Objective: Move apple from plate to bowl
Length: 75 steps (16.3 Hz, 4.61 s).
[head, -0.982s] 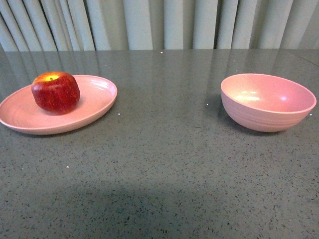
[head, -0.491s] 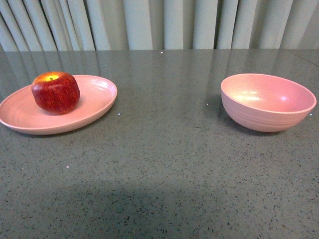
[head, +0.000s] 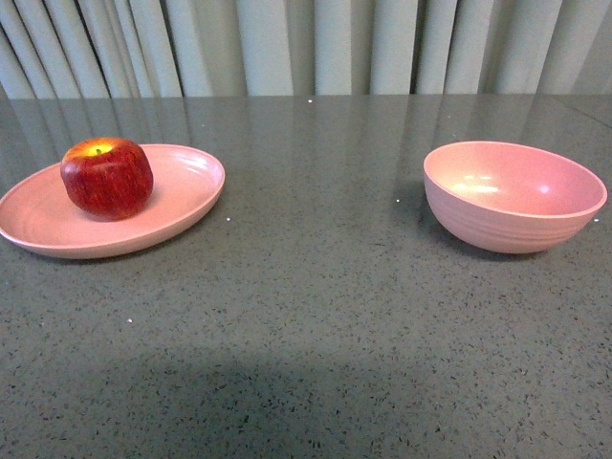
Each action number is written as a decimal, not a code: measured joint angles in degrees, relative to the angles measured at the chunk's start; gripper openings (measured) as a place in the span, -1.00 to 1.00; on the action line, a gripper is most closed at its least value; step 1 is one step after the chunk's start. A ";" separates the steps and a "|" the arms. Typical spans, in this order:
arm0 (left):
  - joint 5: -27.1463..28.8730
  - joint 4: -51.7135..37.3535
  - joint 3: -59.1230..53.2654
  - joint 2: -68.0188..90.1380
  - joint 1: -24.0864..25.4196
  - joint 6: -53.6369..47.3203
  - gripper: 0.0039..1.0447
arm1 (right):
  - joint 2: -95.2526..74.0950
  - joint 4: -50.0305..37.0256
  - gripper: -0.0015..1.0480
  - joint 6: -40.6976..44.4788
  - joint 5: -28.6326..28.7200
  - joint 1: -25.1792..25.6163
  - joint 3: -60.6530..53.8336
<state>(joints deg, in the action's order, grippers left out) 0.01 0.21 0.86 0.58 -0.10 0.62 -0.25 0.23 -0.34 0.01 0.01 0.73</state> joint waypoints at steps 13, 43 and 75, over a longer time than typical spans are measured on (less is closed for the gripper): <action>0.00 0.00 0.00 0.00 0.00 0.00 0.88 | -15.93 -1.95 0.87 -9.62 5.88 2.80 10.78; 0.00 0.00 0.00 0.00 0.00 0.00 0.88 | -99.01 -1.70 0.58 -4.24 -1.73 -5.57 58.86; 0.00 0.02 0.00 0.00 0.00 0.00 0.88 | -109.31 8.02 -0.94 -12.55 -6.84 -27.45 80.37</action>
<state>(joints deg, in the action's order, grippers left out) 0.01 0.23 0.86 0.58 -0.10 0.62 -109.56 8.25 -12.88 -6.83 -27.44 81.10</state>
